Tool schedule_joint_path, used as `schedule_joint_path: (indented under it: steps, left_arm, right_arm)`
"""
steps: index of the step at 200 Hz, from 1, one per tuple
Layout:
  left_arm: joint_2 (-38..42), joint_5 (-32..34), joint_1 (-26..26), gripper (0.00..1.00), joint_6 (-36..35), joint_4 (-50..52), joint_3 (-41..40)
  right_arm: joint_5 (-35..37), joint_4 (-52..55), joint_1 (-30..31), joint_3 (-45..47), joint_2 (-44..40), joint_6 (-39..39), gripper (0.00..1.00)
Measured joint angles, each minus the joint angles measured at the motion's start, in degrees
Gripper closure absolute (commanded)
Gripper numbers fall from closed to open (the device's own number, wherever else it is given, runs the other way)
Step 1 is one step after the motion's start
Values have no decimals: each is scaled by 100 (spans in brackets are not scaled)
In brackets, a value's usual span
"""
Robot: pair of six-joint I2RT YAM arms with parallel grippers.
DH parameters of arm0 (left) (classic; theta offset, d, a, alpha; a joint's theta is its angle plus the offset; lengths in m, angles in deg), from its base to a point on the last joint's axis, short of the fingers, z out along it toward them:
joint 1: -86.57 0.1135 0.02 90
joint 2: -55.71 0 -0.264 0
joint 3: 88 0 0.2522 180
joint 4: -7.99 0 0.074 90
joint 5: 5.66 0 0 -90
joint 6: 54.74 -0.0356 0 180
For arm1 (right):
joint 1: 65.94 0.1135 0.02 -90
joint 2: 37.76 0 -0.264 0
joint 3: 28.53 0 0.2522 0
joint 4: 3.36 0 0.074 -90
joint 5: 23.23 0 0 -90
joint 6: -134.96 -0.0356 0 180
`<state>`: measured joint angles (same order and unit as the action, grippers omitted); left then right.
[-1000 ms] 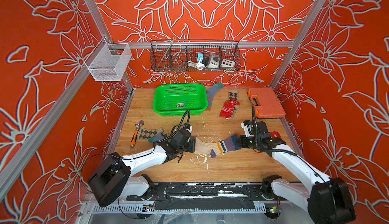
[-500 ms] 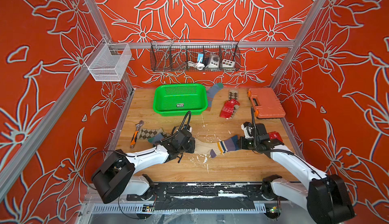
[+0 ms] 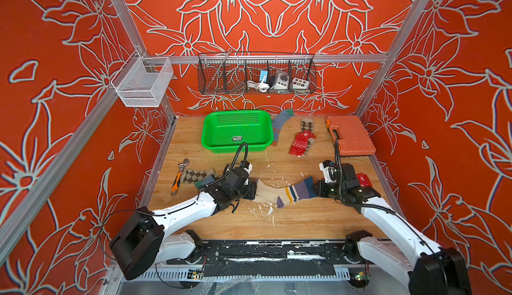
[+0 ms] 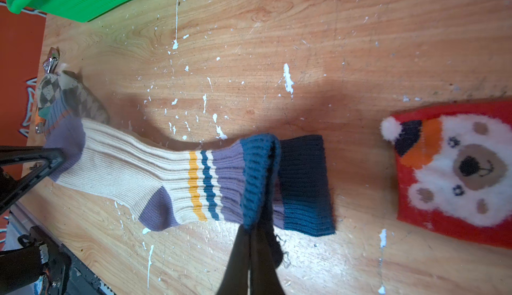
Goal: Place the socks together as a pair
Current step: Pick up a pair of socks from the center of the board.
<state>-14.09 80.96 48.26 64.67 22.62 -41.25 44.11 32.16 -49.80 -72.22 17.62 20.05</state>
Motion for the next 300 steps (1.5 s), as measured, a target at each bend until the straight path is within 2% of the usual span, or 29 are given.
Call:
schedule_joint_path:
  steps: [37,82,111,128,169,228,300]
  left_arm:
    - [-37,-170,162,100,0,-44,-15]
    - [-566,-195,199,100,-2,-153,-28]
    - [-837,-81,210,96,-24,-162,-37]
    - [-931,15,234,93,-52,-160,-39]
    - [-966,289,275,74,-116,-131,-44]
    - [-964,404,286,59,-153,-72,-44]
    - [-1158,144,286,59,-162,-208,-168]
  right_arm:
    - [9,0,0,101,-7,-13,100]
    - [11,-42,0,170,103,-13,100]
    - [133,-111,0,232,203,-31,78]
    - [280,-138,0,269,297,-59,71]
    - [599,-118,0,273,494,-87,56]
    - [728,-129,-2,269,638,-116,52]
    - [680,-131,0,232,1152,-98,49]
